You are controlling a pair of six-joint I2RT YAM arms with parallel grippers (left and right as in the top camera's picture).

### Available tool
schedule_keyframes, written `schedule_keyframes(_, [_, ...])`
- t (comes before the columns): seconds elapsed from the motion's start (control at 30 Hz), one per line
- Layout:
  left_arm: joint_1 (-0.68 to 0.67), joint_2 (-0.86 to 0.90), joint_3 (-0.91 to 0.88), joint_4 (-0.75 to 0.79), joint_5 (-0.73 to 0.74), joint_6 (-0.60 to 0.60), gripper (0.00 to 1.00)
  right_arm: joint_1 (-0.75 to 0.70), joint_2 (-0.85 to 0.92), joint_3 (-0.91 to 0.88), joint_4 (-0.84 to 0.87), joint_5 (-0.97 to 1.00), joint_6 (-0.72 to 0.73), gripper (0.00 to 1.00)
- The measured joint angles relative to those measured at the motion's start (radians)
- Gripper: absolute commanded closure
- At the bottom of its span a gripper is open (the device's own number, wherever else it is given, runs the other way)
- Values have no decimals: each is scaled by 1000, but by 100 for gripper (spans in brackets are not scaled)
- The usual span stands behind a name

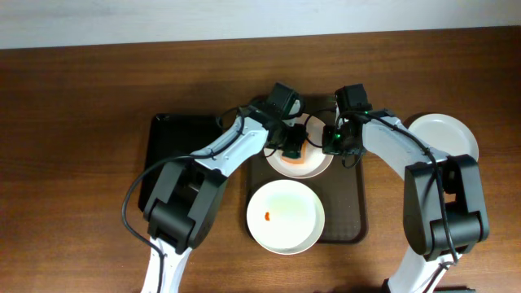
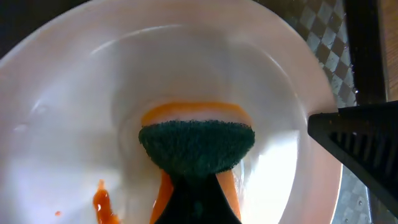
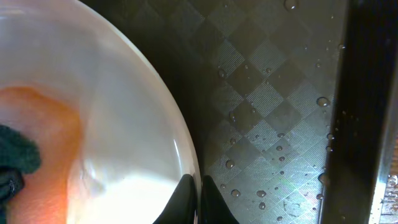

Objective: Clean dirty plates on tray and stack at the side
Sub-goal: 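Scrub the held plate with the sponge in the left gripper, then lift the plate, wipe it over the sponge, stack it on the first plate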

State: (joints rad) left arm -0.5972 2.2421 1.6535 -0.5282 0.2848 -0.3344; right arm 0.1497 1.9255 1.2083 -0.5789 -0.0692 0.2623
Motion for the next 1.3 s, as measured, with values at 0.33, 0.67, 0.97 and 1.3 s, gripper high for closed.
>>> schedule_keyframes(0.33, [-26,31,163,-311,-515,130,100,9,0,5,-49,-61,22,96])
schedule_keyframes(0.67, [164,43,623,-891,-503,106,100,6,-1,13,-76,-30,4,96])
schedule_keyframes(0.97, [570,2,195,-751,-268,167,100,6,-1,17,-72,-19,-12,96])
schedule_keyframes(1.3, [581,-202,-49,-532,-203,204,0,6,0,43,-103,-16,-61,96])
